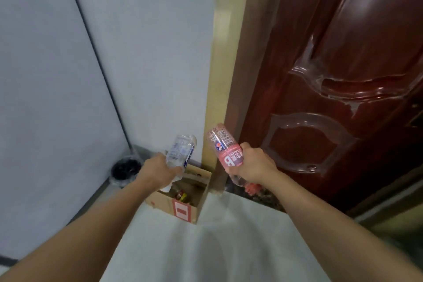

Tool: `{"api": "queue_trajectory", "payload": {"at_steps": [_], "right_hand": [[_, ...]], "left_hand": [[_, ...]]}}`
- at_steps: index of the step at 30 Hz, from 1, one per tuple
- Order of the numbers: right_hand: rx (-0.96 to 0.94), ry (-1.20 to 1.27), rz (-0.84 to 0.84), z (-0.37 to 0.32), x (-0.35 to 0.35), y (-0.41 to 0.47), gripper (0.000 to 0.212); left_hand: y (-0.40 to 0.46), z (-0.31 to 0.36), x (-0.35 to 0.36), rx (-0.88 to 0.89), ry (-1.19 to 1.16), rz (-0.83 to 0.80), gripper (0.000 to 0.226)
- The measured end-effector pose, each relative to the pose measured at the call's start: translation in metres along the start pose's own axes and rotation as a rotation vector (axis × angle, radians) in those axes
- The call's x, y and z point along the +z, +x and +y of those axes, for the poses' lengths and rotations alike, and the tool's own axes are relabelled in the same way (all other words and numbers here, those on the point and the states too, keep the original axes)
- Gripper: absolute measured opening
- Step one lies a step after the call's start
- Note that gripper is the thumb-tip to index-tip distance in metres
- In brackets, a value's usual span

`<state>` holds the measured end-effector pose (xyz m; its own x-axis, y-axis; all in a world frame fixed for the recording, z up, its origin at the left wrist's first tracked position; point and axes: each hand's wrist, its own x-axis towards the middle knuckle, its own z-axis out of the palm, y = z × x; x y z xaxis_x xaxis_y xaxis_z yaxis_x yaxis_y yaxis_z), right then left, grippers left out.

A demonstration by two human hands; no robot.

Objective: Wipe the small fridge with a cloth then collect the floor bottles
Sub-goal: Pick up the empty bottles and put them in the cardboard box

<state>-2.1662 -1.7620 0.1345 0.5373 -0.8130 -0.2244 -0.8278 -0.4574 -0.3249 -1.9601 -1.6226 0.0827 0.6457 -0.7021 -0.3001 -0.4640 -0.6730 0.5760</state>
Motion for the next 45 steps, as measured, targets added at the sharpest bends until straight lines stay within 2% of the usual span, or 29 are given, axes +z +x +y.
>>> {"api": "queue_trajectory", "payload": {"at_steps": [5, 9, 14, 17, 23, 35, 45], "right_hand": [[-0.132, -0.004, -0.057, 0.011, -0.009, 0.099, 0.063], [-0.272, -0.004, -0.171, 0.017, -0.011, 0.173, 0.066], [-0.395, -0.045, -0.337, 0.015, -0.004, 0.242, 0.068], [-0.451, -0.069, -0.401, 0.005, 0.011, 0.271, 0.067], [-0.536, -0.161, -0.475, -0.023, 0.054, 0.319, 0.064], [-0.455, -0.215, -0.616, -0.028, 0.188, 0.395, 0.069], [-0.348, -0.137, -0.758, -0.001, 0.356, 0.472, 0.069]], "left_hand": [[0.055, 0.023, 0.017, -0.153, -0.048, 0.082, 0.055], [0.081, 0.037, 0.036, -0.298, -0.148, 0.131, 0.056], [0.096, 0.051, 0.062, -0.436, -0.206, 0.26, 0.04], [0.105, 0.047, 0.076, -0.524, -0.223, 0.28, 0.036], [0.144, 0.015, 0.09, -0.695, -0.324, 0.283, 0.051], [0.233, -0.059, 0.163, -0.931, -0.519, 0.208, 0.062], [0.326, -0.136, 0.284, -1.097, -0.687, 0.232, 0.064]]}}
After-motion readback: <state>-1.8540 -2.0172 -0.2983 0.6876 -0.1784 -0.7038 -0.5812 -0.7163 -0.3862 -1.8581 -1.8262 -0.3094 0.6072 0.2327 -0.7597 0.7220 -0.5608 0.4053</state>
